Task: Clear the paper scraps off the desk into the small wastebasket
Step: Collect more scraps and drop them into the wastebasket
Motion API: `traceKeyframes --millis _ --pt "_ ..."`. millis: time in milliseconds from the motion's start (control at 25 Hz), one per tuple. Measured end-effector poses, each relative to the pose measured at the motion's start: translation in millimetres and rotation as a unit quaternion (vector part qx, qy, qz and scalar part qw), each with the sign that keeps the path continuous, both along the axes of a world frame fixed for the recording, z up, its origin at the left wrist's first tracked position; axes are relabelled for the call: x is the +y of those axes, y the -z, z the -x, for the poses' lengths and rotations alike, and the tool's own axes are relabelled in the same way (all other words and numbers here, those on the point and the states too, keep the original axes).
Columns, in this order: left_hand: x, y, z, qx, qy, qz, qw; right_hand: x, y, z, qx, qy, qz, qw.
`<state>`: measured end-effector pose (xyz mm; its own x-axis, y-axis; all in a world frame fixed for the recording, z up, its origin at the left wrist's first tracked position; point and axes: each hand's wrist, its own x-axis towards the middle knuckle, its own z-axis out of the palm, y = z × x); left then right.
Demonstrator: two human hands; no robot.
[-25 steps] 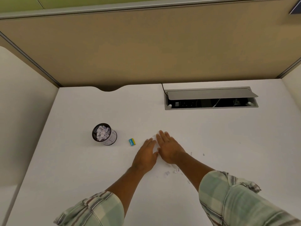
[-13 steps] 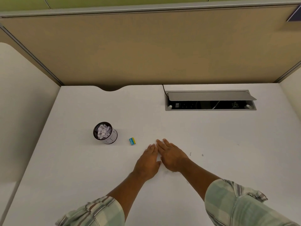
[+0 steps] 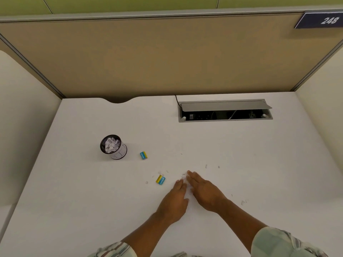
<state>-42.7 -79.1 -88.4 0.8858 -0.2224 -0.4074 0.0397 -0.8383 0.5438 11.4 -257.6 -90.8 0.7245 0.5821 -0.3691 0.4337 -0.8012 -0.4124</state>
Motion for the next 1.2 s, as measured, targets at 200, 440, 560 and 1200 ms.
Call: traceKeyframes --millis 200,440,560,1200 --pt "29.6 -8.9 -3.9 -0.049 -0.195 0.017 0.979 -28.6 -15.7 -25.3 -0.022 0.218 -0.033 0.975" --pt "27.7 -2.8 -3.2 0.056 -0.196 -0.022 0.979 -37.4 -10.0 -52.9 0.021 0.268 0.083 0.959" --pt "15.1 0.4 -7.3 0.074 -0.192 0.0 0.979 -20.0 -9.3 -54.8 0.012 0.209 0.104 0.972" --pt "-6.6 14.0 -46.7 0.028 -0.111 0.013 0.993 20.9 9.4 12.4 -0.021 0.126 0.055 0.99"
